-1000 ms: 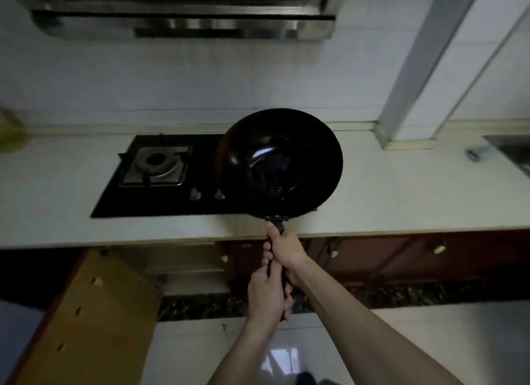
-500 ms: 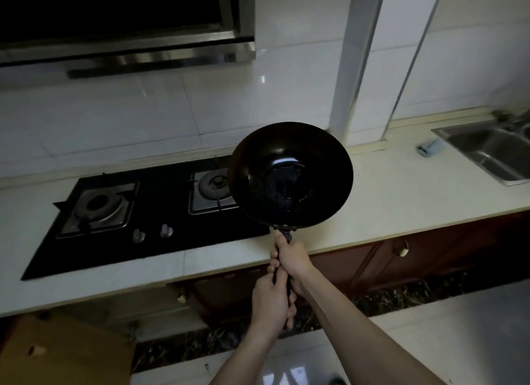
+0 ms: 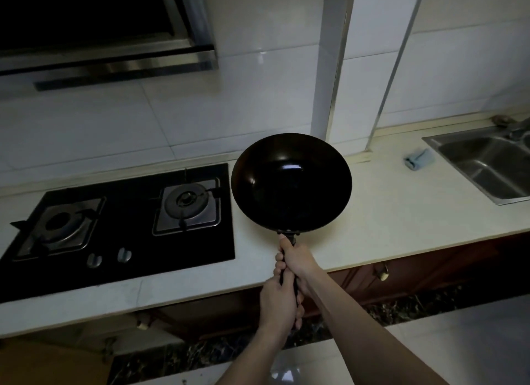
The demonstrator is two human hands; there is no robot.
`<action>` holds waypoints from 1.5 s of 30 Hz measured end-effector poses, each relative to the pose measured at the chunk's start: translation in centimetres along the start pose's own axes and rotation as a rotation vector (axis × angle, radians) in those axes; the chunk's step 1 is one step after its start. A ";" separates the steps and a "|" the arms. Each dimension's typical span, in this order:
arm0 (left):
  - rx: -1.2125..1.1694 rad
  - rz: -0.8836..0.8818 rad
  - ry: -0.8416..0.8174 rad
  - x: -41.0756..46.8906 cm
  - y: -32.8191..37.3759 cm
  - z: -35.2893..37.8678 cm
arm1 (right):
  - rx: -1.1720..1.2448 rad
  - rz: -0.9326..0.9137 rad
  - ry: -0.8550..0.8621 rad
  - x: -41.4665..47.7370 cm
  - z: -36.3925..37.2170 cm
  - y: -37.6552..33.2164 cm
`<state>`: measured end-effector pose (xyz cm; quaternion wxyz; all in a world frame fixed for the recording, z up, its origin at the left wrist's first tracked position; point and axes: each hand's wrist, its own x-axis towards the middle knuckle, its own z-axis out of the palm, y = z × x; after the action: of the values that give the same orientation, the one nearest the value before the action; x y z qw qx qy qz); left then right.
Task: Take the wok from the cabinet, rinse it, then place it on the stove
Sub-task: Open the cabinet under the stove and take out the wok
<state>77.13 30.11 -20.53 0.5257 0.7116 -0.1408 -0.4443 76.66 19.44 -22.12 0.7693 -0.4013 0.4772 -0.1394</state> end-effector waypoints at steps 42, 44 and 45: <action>0.024 -0.051 0.122 12.5 1.6 6.3 | -0.029 0.154 -0.011 12.4 -4.2 -5.1; 0.008 -0.058 0.114 12.6 1.5 6.4 | -0.028 0.157 -0.011 12.4 -4.3 -5.0; -0.003 -0.062 0.107 12.6 1.4 6.4 | -0.028 0.158 -0.012 12.4 -4.4 -5.0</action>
<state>79.63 17.17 -25.69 0.5198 0.7375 -0.0897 -0.4218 80.07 6.72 -27.07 0.7750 -0.3738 0.5048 -0.0691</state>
